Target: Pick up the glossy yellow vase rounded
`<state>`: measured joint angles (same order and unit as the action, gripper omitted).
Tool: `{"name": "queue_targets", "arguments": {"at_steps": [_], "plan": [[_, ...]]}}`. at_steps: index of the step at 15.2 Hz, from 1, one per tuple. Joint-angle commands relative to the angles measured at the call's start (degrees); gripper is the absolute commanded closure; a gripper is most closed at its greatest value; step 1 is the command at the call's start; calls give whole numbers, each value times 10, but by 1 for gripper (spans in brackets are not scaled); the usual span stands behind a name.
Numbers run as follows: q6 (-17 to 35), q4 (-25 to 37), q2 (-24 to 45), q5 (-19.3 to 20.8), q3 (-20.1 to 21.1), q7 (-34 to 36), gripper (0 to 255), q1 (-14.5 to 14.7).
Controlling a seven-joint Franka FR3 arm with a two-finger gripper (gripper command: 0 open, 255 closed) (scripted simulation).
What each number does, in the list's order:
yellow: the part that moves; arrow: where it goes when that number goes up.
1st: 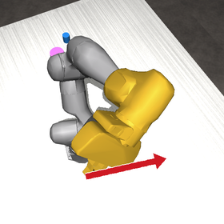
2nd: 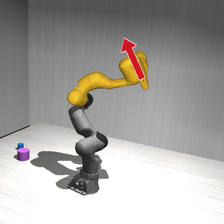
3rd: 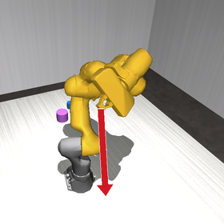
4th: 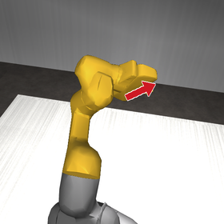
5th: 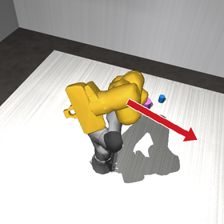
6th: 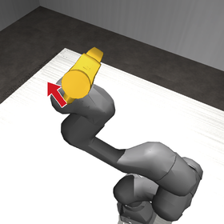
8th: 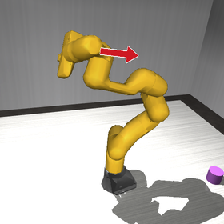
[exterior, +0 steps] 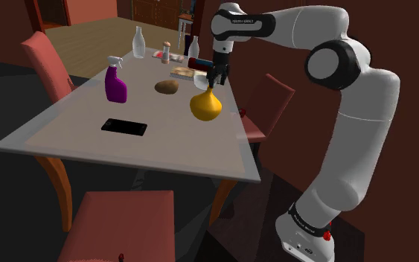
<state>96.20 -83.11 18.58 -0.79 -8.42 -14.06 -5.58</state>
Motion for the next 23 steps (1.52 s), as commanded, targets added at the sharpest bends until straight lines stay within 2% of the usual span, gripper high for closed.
{"name": "queue_targets", "arguments": {"at_steps": [1,5,14,15,23], "plan": [[-17,76,55,-4,-1,-7,0,-8],[-75,268,183,-13,-1,-16,0,-28],[-8,188,170,-12,-1,-15,0,-23],[-9,191,172,-12,0,-14,255,-23],[-10,192,172,-12,0,-14,255,-23]]}}
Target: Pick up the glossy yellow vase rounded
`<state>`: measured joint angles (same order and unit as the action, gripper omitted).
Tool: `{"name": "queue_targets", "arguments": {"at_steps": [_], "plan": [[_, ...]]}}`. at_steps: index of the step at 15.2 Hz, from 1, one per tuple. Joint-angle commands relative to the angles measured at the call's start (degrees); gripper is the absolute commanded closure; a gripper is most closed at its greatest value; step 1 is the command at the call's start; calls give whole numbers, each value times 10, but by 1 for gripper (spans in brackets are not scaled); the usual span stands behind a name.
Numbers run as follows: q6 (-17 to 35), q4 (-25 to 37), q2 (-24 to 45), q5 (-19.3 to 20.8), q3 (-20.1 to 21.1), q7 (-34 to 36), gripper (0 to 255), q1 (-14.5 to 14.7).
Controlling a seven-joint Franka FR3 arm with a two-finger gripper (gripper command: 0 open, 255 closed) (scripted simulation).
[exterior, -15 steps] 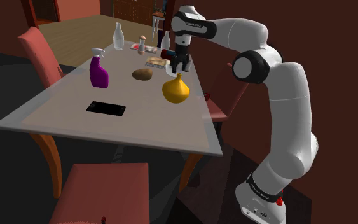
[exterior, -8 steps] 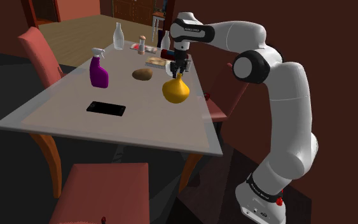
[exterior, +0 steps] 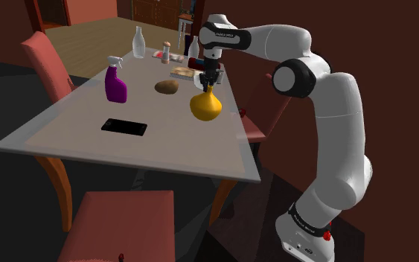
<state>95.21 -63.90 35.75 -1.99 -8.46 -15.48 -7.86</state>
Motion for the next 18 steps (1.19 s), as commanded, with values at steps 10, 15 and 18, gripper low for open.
{"name": "queue_targets", "arguments": {"at_steps": [10,15,18], "plan": [[-79,95,16,-2,0,-2,255,-6],[-137,180,43,-4,1,-3,255,-12],[-154,207,53,-5,1,-3,255,-15]]}}
